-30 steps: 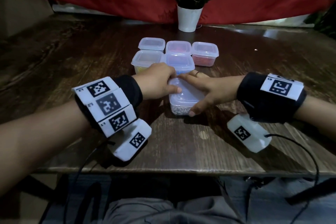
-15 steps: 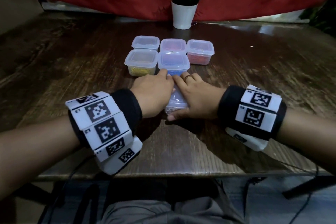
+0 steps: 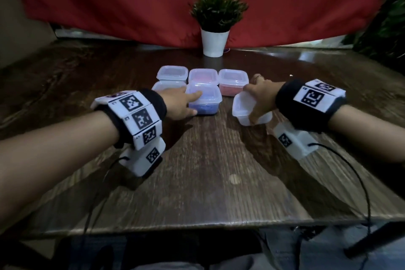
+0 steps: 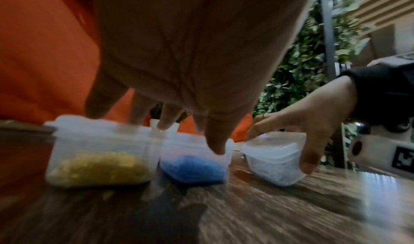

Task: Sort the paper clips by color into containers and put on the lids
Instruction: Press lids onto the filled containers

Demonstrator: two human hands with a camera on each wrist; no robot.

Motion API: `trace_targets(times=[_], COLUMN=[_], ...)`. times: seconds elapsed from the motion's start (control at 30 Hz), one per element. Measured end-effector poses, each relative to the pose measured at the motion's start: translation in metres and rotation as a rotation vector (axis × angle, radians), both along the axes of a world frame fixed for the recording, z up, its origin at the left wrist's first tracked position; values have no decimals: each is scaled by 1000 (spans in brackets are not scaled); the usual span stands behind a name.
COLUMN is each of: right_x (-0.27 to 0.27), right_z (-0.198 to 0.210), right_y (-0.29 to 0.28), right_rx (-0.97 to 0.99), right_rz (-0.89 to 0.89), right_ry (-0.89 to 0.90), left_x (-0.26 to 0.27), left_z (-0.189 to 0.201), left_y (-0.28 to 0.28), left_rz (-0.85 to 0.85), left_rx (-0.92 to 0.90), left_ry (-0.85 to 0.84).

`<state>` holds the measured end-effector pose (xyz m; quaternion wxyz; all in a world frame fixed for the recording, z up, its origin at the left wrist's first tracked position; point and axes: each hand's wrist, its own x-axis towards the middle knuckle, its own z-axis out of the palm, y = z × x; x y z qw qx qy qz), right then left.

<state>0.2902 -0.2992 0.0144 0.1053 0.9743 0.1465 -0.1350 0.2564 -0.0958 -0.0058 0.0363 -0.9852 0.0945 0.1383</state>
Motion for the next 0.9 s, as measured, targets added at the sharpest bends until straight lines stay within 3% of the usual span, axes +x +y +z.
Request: trace_targets(times=[0.23, 0.4, 0.57, 0.7, 0.9], right_x=[29, 43, 61, 72, 75], right_z=[-15, 3, 10, -3, -4], right_y=[14, 4, 4, 9, 3], right_rx=[55, 97, 244, 443, 411], right_rz=[-44, -67, -71, -117, -42], right_ry=[28, 80, 202, 375, 386], left_x=[-2, 12, 48, 60, 60], left_z=[-7, 5, 24, 15, 5], left_y=[11, 18, 14, 10, 19], left_rz=[0, 6, 69, 96, 91], left_rx=[-55, -165, -85, -59, -143], left_ry=[-42, -152, 76, 195, 170])
